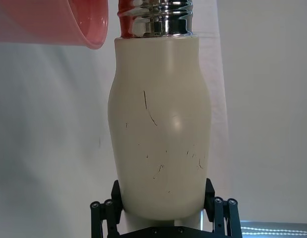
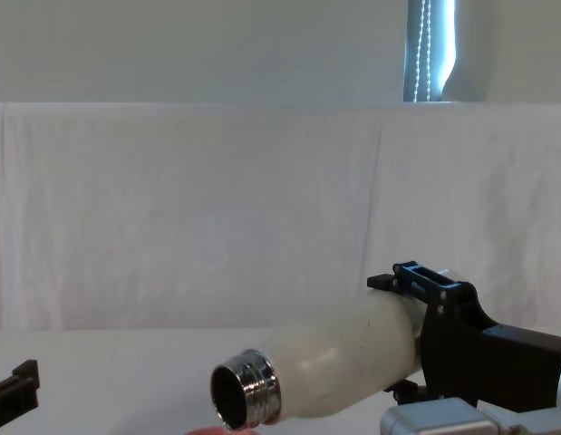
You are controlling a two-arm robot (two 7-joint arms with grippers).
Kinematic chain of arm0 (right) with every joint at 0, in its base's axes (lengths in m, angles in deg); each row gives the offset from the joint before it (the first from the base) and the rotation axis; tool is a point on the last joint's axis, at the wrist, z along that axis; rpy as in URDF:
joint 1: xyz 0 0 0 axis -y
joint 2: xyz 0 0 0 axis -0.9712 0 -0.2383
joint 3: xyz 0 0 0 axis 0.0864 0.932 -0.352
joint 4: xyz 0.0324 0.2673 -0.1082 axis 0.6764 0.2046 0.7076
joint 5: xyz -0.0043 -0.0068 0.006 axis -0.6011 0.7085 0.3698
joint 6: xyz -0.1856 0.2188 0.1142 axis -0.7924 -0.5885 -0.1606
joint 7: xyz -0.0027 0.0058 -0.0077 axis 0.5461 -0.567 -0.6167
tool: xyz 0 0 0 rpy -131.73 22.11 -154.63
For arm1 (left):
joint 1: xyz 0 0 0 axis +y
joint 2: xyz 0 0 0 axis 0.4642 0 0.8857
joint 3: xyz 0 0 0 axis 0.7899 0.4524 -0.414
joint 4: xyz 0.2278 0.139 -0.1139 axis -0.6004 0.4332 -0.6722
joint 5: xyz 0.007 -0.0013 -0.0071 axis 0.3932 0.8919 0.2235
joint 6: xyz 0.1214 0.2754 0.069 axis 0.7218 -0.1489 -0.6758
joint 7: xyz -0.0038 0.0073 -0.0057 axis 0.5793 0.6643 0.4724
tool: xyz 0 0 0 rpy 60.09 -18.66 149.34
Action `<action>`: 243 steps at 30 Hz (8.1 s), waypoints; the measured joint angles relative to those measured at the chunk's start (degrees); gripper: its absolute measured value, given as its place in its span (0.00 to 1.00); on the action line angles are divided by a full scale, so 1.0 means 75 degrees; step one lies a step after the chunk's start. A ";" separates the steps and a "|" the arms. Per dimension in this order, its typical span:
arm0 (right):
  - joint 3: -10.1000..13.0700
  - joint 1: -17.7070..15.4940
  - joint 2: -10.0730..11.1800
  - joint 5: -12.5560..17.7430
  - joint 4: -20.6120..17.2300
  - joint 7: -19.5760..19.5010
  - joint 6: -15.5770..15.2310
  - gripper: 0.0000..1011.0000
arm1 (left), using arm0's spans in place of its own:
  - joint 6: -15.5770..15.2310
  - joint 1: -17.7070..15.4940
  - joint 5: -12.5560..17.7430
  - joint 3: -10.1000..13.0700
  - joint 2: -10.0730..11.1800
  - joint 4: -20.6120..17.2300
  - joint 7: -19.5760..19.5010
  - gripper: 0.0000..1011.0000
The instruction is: Grasp the thermos with one hand and pour water into the cup lid.
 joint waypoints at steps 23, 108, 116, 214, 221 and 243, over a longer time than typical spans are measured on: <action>-0.0026 0.0031 -0.0002 -0.0026 0.0012 0.0002 0.0002 0.95 | 0.0000 0.0000 0.0000 0.0000 0.0000 0.0000 0.0000 0.99; 0.2026 -0.0912 -0.0654 0.5516 -0.0536 0.2182 0.0940 0.95 | 0.0000 0.0000 0.0000 0.0000 0.0000 0.0000 0.0000 0.99; 0.2391 -0.1139 -0.0706 0.6354 -0.0650 0.2510 0.0794 0.95 | 0.0000 0.0000 0.0000 0.0000 0.0000 0.0000 0.0000 0.99; 0.3330 0.0027 -0.1951 0.9736 0.2640 0.2829 -0.0574 0.99 | 0.0000 0.0000 0.0000 0.0000 0.0001 0.0000 0.0000 0.99; 0.3330 0.0025 -0.1951 0.9736 0.2636 0.2829 -0.0573 0.99 | 0.0000 0.0000 0.0000 0.0001 0.0001 0.0000 0.0000 0.99; 0.3436 -0.0695 -0.1512 0.9997 0.1513 0.2814 -0.0937 0.99 | 0.0000 0.0000 0.0000 0.0000 0.0001 0.0000 0.0000 0.99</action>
